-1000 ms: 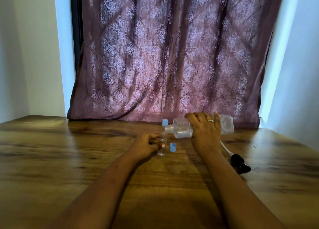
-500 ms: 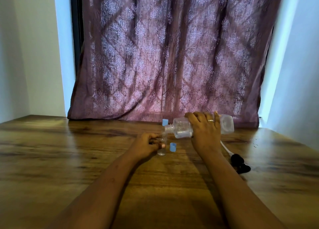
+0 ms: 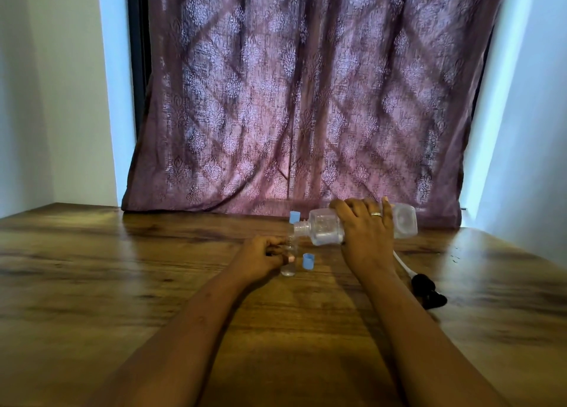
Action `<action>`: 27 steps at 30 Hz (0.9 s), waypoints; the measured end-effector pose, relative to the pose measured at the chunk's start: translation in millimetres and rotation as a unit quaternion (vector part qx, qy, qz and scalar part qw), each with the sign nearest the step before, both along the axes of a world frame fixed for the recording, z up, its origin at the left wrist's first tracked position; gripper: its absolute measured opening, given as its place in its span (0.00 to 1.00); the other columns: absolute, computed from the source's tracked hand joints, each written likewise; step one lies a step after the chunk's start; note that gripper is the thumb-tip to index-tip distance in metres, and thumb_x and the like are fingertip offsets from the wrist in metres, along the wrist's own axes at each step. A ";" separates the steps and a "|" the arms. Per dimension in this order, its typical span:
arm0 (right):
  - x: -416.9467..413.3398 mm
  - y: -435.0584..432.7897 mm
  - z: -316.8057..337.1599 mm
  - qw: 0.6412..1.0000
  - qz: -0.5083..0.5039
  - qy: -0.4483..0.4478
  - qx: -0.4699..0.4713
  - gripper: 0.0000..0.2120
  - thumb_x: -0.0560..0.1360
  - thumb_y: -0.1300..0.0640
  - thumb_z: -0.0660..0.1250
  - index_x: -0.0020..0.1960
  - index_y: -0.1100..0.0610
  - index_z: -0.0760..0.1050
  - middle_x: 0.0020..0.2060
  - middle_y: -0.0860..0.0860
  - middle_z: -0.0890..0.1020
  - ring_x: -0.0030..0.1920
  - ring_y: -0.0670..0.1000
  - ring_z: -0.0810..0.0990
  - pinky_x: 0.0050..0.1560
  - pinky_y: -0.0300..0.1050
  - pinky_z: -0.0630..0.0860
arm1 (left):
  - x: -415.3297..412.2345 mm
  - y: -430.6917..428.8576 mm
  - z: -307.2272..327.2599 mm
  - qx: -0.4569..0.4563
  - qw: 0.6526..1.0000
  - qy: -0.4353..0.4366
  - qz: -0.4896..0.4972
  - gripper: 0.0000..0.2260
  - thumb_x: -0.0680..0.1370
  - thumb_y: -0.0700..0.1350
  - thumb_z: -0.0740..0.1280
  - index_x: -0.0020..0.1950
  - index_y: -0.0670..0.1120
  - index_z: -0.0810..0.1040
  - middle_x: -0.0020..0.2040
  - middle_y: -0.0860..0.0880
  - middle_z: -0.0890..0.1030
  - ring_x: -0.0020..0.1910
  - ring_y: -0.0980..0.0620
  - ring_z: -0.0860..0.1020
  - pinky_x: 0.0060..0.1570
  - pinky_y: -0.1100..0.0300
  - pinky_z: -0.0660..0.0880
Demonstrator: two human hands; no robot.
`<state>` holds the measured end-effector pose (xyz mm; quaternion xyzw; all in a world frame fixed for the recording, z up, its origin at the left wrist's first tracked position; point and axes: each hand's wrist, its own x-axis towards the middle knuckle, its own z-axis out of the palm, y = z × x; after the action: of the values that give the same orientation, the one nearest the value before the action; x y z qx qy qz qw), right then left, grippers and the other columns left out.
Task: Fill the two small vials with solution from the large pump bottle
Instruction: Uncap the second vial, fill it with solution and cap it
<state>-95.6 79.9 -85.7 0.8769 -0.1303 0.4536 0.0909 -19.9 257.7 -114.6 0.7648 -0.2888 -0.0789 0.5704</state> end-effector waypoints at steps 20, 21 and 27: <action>-1.0 1.3 1.4 1.000 0.006 0.014 0.012 0.22 0.66 0.63 0.66 0.58 0.50 0.73 0.53 0.51 0.79 0.58 0.58 0.74 0.71 0.59 0.54 | 2.5 -1.1 -3.1 -0.003 1.000 -0.002 0.006 0.13 0.73 0.37 0.72 0.55 0.49 0.81 0.49 0.49 0.85 0.51 0.46 0.83 0.54 0.44 0.80; -0.8 1.4 1.4 1.000 0.005 0.013 0.011 0.22 0.66 0.63 0.67 0.58 0.50 0.73 0.53 0.51 0.80 0.58 0.58 0.74 0.70 0.60 0.54 | 3.1 -1.3 -3.5 -0.001 1.000 -0.002 0.008 0.13 0.73 0.37 0.72 0.54 0.51 0.81 0.49 0.49 0.85 0.51 0.45 0.83 0.54 0.44 0.80; -0.6 0.3 0.6 1.000 0.004 0.004 0.007 0.20 0.66 0.62 0.65 0.57 0.50 0.73 0.52 0.51 0.80 0.57 0.58 0.74 0.70 0.60 0.56 | 4.8 -1.6 -3.1 0.005 1.000 -0.008 0.010 0.12 0.73 0.38 0.72 0.52 0.51 0.81 0.48 0.51 0.85 0.50 0.47 0.83 0.54 0.45 0.80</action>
<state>-96.2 80.2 -85.1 0.8797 -0.1302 0.4497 0.0832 -15.1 256.1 -117.8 0.7712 -0.2857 -0.0684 0.5647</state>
